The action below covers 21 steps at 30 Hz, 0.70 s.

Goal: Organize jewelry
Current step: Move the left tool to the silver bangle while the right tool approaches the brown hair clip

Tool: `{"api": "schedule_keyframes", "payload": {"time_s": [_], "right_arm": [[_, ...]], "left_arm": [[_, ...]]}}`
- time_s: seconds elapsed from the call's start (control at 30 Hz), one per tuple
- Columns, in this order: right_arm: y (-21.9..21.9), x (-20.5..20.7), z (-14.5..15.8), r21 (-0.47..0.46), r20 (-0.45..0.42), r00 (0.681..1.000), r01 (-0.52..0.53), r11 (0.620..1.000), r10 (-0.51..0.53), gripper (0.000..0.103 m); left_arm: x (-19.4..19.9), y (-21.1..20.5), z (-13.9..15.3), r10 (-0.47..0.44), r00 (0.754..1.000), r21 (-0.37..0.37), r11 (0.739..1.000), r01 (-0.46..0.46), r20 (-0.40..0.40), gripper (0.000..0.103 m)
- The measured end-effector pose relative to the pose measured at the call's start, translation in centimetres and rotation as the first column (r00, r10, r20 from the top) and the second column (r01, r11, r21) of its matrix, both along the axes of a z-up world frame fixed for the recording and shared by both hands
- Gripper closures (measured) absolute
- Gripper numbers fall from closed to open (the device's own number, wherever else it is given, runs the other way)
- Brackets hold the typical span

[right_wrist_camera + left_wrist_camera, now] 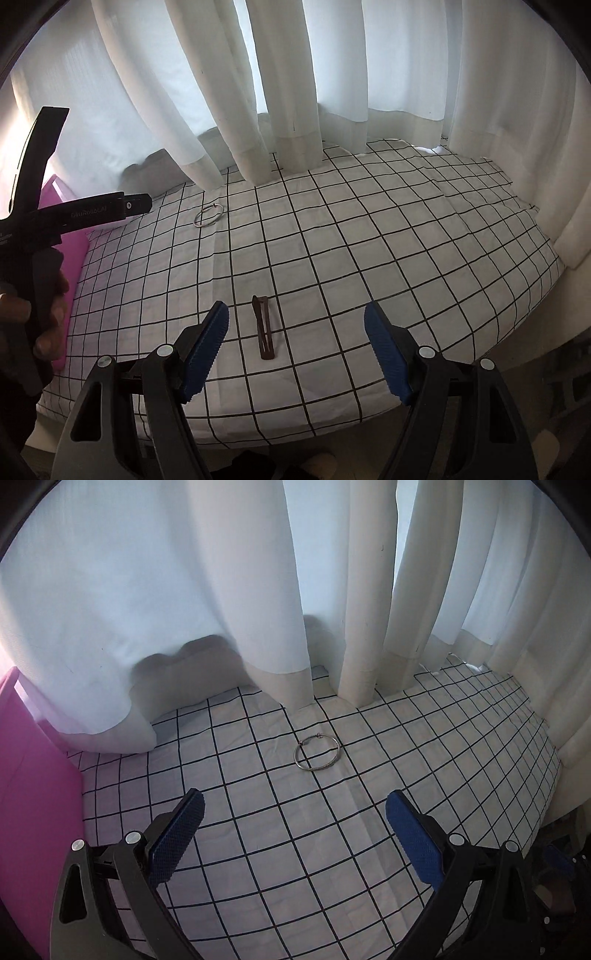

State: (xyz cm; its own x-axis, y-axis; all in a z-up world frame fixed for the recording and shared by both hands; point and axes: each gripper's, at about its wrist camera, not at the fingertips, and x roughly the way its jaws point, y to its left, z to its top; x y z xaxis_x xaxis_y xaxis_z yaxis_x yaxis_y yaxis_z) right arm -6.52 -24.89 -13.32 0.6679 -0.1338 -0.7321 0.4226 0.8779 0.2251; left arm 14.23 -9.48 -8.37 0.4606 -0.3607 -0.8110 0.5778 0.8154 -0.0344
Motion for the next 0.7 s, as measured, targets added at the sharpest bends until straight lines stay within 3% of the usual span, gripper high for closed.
{"api": "schedule_keyframes", "payload": {"time_s": [0.3,0.7], "right_arm": [[0.3,2.3,-5.8,0.034,-0.015,0.997,0.077,0.996,-0.077,0.031],[1.4,3.7,-8.3,-0.043,-0.001,0.996,0.085,0.995,-0.085,0.03]], "left_arm": [[3.4,-3.5,-5.3,-0.048,0.999,0.018,0.999,0.048,0.013,0.006],[6.3,-5.2,-8.2,-0.048,0.998,0.028,0.998,0.048,0.026,0.006]]}}
